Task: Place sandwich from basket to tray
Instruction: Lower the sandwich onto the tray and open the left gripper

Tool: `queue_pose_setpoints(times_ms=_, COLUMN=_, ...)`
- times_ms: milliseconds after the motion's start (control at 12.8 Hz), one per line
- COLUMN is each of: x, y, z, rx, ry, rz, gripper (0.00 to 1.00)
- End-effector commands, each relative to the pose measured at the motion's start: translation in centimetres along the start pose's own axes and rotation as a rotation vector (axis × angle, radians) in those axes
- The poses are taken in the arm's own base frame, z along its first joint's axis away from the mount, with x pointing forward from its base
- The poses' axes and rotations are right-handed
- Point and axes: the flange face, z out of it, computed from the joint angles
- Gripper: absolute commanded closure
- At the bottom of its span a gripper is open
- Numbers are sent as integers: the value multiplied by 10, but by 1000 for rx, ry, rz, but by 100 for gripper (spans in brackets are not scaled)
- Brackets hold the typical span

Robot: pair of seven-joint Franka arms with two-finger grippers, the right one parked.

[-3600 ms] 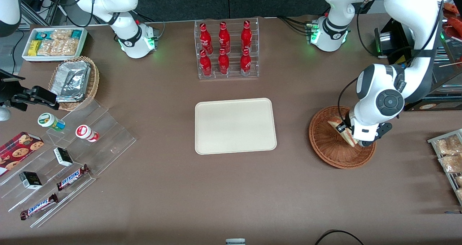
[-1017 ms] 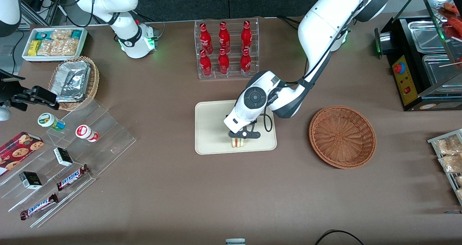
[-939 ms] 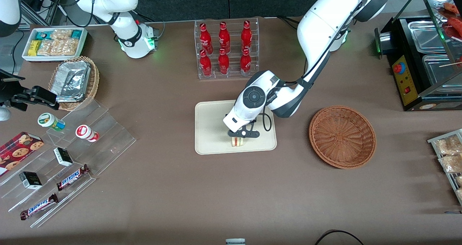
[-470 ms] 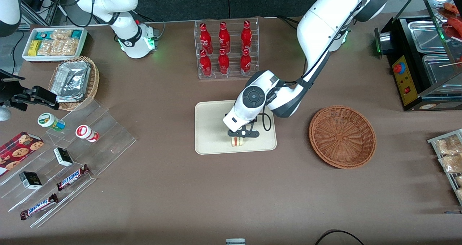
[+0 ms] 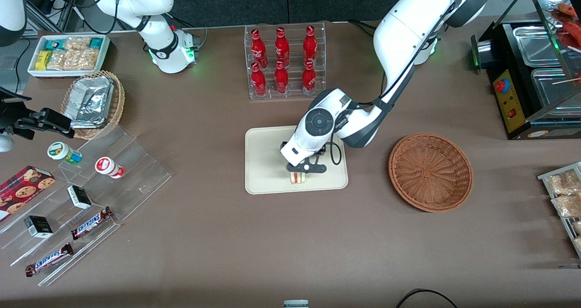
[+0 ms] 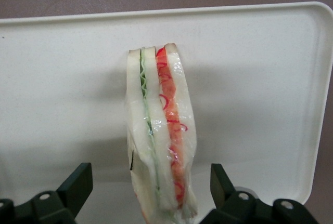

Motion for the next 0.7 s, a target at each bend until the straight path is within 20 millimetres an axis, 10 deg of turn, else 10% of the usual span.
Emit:
queue_pose_setpoints(times_ms=0, x=4, y=-1, z=-28, rx=36, ry=-7, rz=87, gripper=0)
queue_pose_setpoints(times_ms=313, x=13, y=-25, z=-92, rx=114, ry=-27, rz=176, gripper=0)
queue_pose_setpoints(times_ms=626, x=32, y=-92, z=-152, rx=205, ry=-61, rz=297, gripper=0)
